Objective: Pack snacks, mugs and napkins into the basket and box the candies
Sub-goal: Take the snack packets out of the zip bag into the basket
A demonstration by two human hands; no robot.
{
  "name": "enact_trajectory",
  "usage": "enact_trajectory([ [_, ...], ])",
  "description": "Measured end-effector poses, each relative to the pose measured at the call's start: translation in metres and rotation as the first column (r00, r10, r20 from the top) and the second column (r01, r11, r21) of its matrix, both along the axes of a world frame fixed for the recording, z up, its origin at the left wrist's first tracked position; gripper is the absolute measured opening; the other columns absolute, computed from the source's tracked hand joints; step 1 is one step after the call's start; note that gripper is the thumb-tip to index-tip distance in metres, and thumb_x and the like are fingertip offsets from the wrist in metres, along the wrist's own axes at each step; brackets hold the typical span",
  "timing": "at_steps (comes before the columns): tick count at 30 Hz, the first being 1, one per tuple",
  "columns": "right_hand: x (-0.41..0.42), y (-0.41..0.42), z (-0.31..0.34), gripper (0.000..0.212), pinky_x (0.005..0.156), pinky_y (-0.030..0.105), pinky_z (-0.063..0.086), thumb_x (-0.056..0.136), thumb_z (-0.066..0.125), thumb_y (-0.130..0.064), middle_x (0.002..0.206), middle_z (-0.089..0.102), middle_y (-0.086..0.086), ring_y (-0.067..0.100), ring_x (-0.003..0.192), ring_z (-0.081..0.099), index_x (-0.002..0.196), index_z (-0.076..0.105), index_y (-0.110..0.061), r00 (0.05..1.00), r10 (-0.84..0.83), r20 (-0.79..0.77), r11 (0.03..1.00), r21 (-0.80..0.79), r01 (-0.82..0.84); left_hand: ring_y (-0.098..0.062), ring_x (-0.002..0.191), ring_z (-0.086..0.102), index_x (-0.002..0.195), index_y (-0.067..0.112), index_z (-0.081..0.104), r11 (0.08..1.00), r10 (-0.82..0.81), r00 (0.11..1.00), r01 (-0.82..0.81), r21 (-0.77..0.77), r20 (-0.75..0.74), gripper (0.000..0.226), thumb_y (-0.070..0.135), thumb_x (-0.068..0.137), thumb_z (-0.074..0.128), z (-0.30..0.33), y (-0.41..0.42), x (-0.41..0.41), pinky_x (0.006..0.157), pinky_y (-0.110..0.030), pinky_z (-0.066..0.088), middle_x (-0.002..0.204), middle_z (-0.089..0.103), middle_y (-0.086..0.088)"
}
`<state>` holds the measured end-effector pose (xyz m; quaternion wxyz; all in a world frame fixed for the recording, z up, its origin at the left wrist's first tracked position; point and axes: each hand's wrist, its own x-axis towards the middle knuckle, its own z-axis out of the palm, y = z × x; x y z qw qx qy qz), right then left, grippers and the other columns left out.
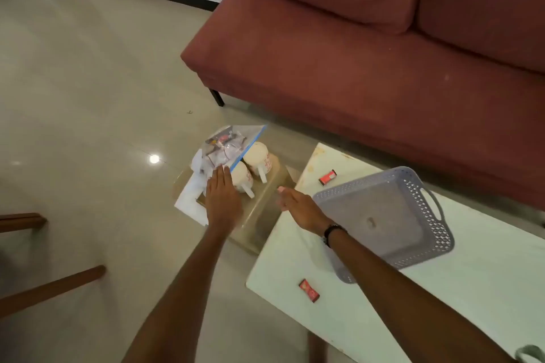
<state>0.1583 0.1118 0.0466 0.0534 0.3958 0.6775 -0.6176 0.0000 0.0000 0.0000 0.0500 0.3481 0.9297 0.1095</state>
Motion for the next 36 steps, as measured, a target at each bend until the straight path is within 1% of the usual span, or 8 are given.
enact_trajectory([
  [5, -0.030, 0.001, -0.001, 0.039, 0.099, 0.035, 0.044, 0.100, 0.032, -0.035, 0.106, 0.062, 0.007, 0.024, 0.108, 0.061, 0.121, 0.054, -0.010, 0.997, 0.005, -0.080, 0.987, -0.159, -0.017, -0.034, 0.131, 0.044, 0.135, -0.004, 0.039, 0.988, -0.024, 1.000, 0.025, -0.152, 0.008, 0.052, 0.015, 0.089, 0.055, -0.011, 0.010, -0.027, 0.107, -0.040, 0.037, 0.140, 0.047, -0.022],
  [7, -0.042, 0.000, -0.002, 0.037, 0.102, 0.037, 0.046, 0.100, 0.034, -0.034, 0.106, 0.063, 0.006, 0.025, 0.110, 0.060, 0.122, 0.054, -0.011, 0.996, -0.005, -0.094, 0.984, -0.178, -0.012, -0.033, 0.113, 0.059, 0.125, -0.002, 0.049, 0.985, -0.023, 1.000, 0.023, -0.168, 0.003, 0.041, 0.010, 0.086, 0.057, -0.010, 0.014, -0.036, 0.086, -0.038, 0.051, 0.125, 0.060, -0.021],
  [9, -0.049, 0.000, -0.006, 0.037, 0.102, 0.038, 0.046, 0.100, 0.034, -0.035, 0.106, 0.064, 0.005, 0.024, 0.109, 0.061, 0.121, 0.055, -0.013, 0.995, 0.001, -0.098, 0.986, -0.168, -0.018, -0.033, 0.089, 0.066, 0.110, 0.003, 0.056, 0.985, -0.004, 1.000, 0.003, -0.171, -0.005, 0.023, 0.008, 0.088, 0.052, -0.001, 0.018, -0.044, 0.067, -0.036, 0.050, 0.104, 0.068, -0.018],
  [15, -0.051, 0.005, 0.000, 0.039, 0.103, 0.043, 0.046, 0.100, 0.034, -0.036, 0.112, 0.066, 0.010, 0.023, 0.106, 0.063, 0.118, 0.057, -0.011, 0.993, 0.016, -0.115, 0.992, -0.125, -0.031, -0.044, 0.081, 0.063, 0.105, -0.002, 0.061, 0.995, 0.097, 0.993, -0.096, 0.016, -0.071, 0.025, 0.006, 0.088, 0.043, 0.056, 0.033, -0.088, 0.069, -0.043, 0.050, 0.090, 0.067, -0.028],
  [22, -0.056, 0.005, 0.034, 0.037, 0.093, 0.031, 0.048, 0.100, 0.031, -0.036, 0.113, 0.067, 0.005, 0.021, 0.104, 0.063, 0.118, 0.058, -0.017, 0.980, -0.006, -0.197, 0.996, -0.089, -0.012, -0.042, 0.076, 0.061, 0.103, 0.000, 0.068, 0.971, 0.155, 0.972, -0.117, 0.209, -0.175, 0.026, 0.011, 0.090, 0.048, 0.162, 0.046, -0.129, 0.063, -0.039, 0.045, 0.087, 0.068, -0.026],
  [28, -0.044, -0.003, 0.108, 0.032, 0.083, 0.026, 0.048, 0.101, 0.031, -0.032, 0.108, 0.068, 0.001, 0.019, 0.098, 0.065, 0.112, 0.059, -0.023, 0.924, -0.072, -0.376, 0.997, -0.056, 0.055, -0.031, 0.070, 0.067, 0.087, 0.005, 0.076, 0.923, -0.006, 0.998, -0.019, 0.384, 0.063, 0.019, 0.017, 0.078, 0.065, 0.239, 0.047, -0.088, 0.062, -0.036, 0.049, 0.076, 0.073, -0.019],
  [32, -0.006, 0.006, 0.156, 0.022, 0.083, 0.017, 0.047, 0.099, 0.042, -0.026, 0.112, 0.063, -0.008, 0.010, 0.102, 0.062, 0.114, 0.058, -0.028, 0.866, -0.070, -0.495, 0.965, 0.186, 0.184, -0.028, 0.060, 0.060, 0.081, 0.003, 0.076, 0.911, -0.180, 0.975, 0.116, 0.396, 0.128, 0.017, 0.019, 0.076, 0.072, 0.267, 0.047, -0.037, 0.055, -0.033, 0.045, 0.070, 0.071, -0.019],
  [36, 0.047, 0.038, 0.185, 0.043, 0.103, 0.032, 0.042, 0.088, 0.056, -0.008, 0.131, 0.051, -0.001, 0.015, 0.122, 0.048, 0.129, 0.048, -0.019, 0.871, -0.057, -0.488, 0.737, 0.569, 0.366, -0.019, 0.059, 0.055, 0.084, 0.011, 0.077, 0.902, -0.353, 0.932, 0.314, 0.297, 0.085, 0.013, 0.020, 0.076, 0.071, 0.291, 0.049, 0.017, 0.053, -0.028, 0.035, 0.068, 0.071, -0.011],
])
